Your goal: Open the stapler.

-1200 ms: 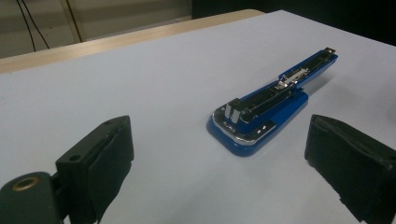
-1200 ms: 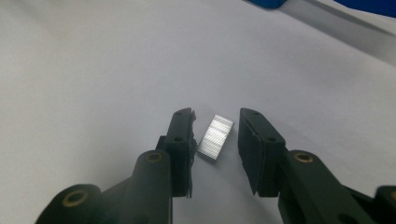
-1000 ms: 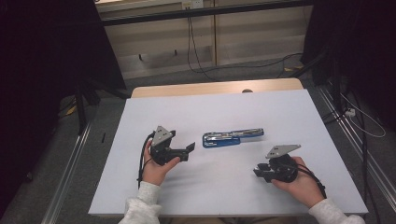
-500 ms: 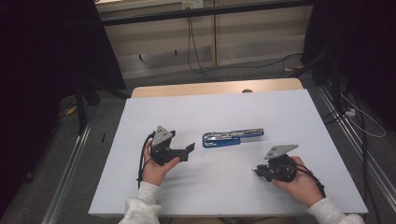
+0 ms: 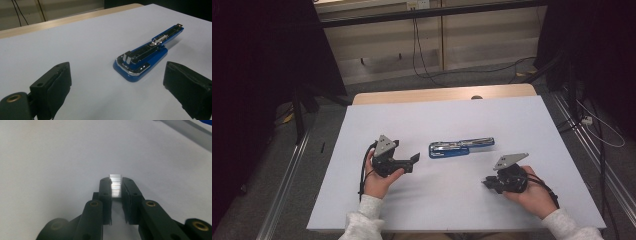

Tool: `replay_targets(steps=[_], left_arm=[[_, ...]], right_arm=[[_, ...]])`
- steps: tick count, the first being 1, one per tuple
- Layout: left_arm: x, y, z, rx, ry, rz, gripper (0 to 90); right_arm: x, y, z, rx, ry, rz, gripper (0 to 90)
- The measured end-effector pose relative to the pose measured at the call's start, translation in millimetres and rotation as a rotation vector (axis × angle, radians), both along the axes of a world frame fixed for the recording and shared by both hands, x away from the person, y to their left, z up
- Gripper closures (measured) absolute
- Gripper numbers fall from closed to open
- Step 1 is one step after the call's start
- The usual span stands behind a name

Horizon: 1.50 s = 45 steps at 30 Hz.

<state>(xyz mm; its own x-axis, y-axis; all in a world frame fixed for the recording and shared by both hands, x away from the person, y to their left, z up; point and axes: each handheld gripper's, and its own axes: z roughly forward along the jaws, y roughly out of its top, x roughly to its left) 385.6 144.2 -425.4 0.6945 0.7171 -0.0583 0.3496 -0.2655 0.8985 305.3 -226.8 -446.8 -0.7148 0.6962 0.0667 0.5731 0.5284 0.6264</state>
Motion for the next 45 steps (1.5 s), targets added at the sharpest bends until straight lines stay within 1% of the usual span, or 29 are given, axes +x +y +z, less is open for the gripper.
replay_targets(steps=[2,5,7,10,11,13,15,16,18,21,23,24,25,27,30,32,38,42,45], left_arm=[[-0.6,0.9,-0.5,0.001,0.001,0.000,8.2],[-0.8,2.5,-0.7,0.007,-0.001,0.002,8.2],[-1.5,3.0,-0.8,0.007,0.000,0.005,8.2],[-1.7,4.6,-1.5,0.010,0.000,0.005,8.2],[-1.7,5.4,-1.6,0.008,0.001,0.005,8.2],[-1.8,6.2,-1.6,0.002,-0.001,0.009,8.2],[-2.0,6.4,-1.3,-0.001,0.001,0.009,8.2],[-2.2,6.2,-1.4,-0.005,0.001,0.010,8.2],[-2.2,6.0,-1.3,-0.007,0.004,0.008,8.2],[-2.0,6.2,-1.6,-0.003,0.010,0.006,7.5],[-2.4,6.4,-2.0,-0.018,0.016,0.005,7.2],[-2.4,7.0,-1.7,-0.015,0.017,0.006,7.1],[-2.3,7.2,-1.5,-0.022,0.020,0.009,7.0],[-2.5,7.9,-1.3,-0.037,0.026,0.012,6.9],[-3.0,9.4,-2.4,-0.043,0.029,0.014,6.6],[-2.1,10.9,-3.3,-0.050,0.035,0.018,6.5],[-2.4,13.5,-2.5,-0.053,0.028,0.022,6.3],[-1.6,14.9,-2.1,-0.074,0.031,0.034,6.2],[-2.0,13.5,-2.0,-0.071,0.026,0.025,6.2]], right_arm=[[1.7,-0.1,0.7,-0.005,0.003,0.018,79.4],[5.5,-1.7,1.4,0.036,0.025,0.028,79.4],[7.5,-1.3,5.0,0.042,0.016,0.031,79.4],[10.1,-1.0,12.7,0.070,0.000,0.029,79.4],[11.1,-1.2,15.2,0.072,0.000,0.035,79.4],[13.4,-1.9,18.9,0.079,-0.004,0.027,79.4],[16.6,-3.8,21.6,0.101,-0.006,0.025,79.4],[17.6,-4.2,22.5,0.104,-0.007,0.023,79.4],[20.4,-5.5,25.0,0.097,-0.016,0.028,79.4],[25.5,-7.6,30.1,0.111,-0.025,0.026,79.4],[28.7,-8.3,32.6,0.117,-0.031,0.027,79.4],[31.0,-8.2,34.2,0.120,-0.035,0.026,79.4],[32.3,-8.1,35.2,0.119,-0.036,0.025,79.4],[35.9,-6.4,37.3,0.122,-0.040,0.034,79.4],[41.0,-3.4,41.3,0.132,-0.044,0.040,79.4],[44.4,-1.1,44.3,0.132,-0.049,0.048,79.4],[54.2,7.9,56.2,0.114,-0.066,0.076,79.4],[61.4,13.3,65.2,0.109,-0.079,0.097,79.4],[66.1,15.9,70.1,0.105,-0.090,0.110,79.4]])
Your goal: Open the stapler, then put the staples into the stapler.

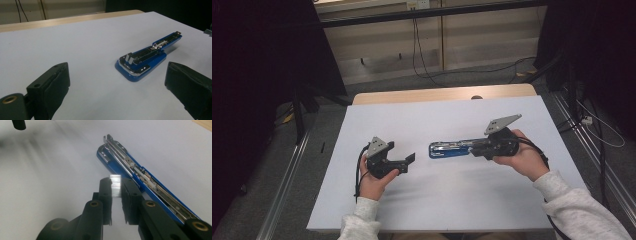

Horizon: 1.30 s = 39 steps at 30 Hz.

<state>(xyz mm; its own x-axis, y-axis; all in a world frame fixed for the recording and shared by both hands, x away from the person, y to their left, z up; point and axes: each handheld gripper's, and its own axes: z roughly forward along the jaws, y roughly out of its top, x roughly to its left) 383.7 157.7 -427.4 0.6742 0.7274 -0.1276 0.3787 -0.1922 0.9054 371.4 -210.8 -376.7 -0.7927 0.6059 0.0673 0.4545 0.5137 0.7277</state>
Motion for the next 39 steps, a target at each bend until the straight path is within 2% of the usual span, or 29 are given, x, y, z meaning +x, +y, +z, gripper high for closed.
replay_targets(steps=[4,16,21,30,39], left_arm=[[-0.4,0.4,0.1,0.000,0.002,-0.001,6.2],[-0.1,-0.5,-0.5,0.007,0.002,-0.011,6.1],[-0.4,0.7,-0.5,0.008,0.006,-0.008,6.0],[-1.1,5.5,1.9,-0.015,0.004,0.006,5.5],[-2.0,6.1,2.3,-0.006,0.004,0.006,5.5]], right_arm=[[3.1,1.3,2.1,0.016,-0.001,-0.002,79.5],[11.7,-1.6,5.7,0.016,-0.014,0.006,79.4],[17.4,2.0,7.2,0.004,-0.019,0.023,79.4],[27.9,12.7,9.9,0.001,-0.035,0.050,79.4],[37.2,20.0,15.0,-0.015,-0.056,0.091,79.4]])
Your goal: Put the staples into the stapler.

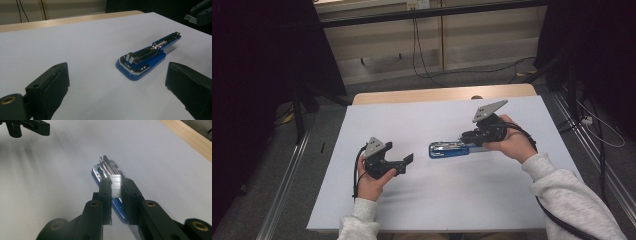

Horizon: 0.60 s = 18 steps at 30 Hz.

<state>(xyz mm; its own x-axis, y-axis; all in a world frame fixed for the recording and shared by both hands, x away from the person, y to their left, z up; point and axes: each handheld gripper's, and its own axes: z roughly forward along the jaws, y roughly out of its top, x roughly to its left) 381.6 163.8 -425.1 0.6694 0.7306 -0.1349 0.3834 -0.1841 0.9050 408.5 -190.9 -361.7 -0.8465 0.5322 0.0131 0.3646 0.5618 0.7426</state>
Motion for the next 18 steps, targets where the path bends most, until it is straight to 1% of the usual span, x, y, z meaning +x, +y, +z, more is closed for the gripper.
replay_targets(steps=[4,6,7,9,18], left_arm=[[0.0,0.6,0.0,0.002,-0.003,-0.001,5.5],[-0.2,0.8,-0.1,0.009,-0.002,0.001,5.5],[-0.2,0.9,-0.2,0.009,-0.002,0.001,5.5],[-0.3,1.0,-0.2,0.010,-0.001,0.001,5.5],[0.1,0.6,-0.5,0.008,0.001,0.000,5.6]], right_arm=[[3.7,3.1,-0.1,0.002,-0.001,0.010,79.5],[4.8,4.4,-0.6,-0.001,-0.001,0.006,79.4],[6.0,4.8,-1.0,-0.002,0.000,0.015,79.4],[7.5,5.3,-1.5,-0.005,-0.008,0.019,79.4],[14.4,5.4,-3.2,-0.006,-0.015,0.036,79.4]])
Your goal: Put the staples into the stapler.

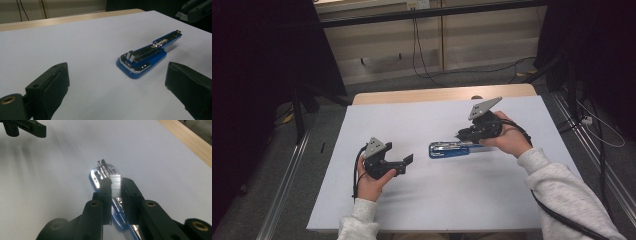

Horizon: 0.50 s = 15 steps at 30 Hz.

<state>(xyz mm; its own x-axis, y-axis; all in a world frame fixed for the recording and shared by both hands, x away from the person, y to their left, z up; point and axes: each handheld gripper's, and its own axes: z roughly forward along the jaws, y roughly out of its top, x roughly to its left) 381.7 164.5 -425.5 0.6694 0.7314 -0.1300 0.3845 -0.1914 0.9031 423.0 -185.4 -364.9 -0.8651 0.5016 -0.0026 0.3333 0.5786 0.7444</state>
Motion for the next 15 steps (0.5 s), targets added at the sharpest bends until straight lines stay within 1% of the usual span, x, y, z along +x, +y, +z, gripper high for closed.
replay_targets(steps=[5,15], left_arm=[[0.6,-0.9,-0.7,0.000,0.003,-0.004,5.7],[1.1,-0.1,-1.2,0.006,0.009,-0.007,5.7]], right_arm=[[3.1,1.8,-0.7,-0.002,-0.001,0.012,79.4],[11.4,11.6,-5.1,-0.016,-0.003,0.034,79.4]])
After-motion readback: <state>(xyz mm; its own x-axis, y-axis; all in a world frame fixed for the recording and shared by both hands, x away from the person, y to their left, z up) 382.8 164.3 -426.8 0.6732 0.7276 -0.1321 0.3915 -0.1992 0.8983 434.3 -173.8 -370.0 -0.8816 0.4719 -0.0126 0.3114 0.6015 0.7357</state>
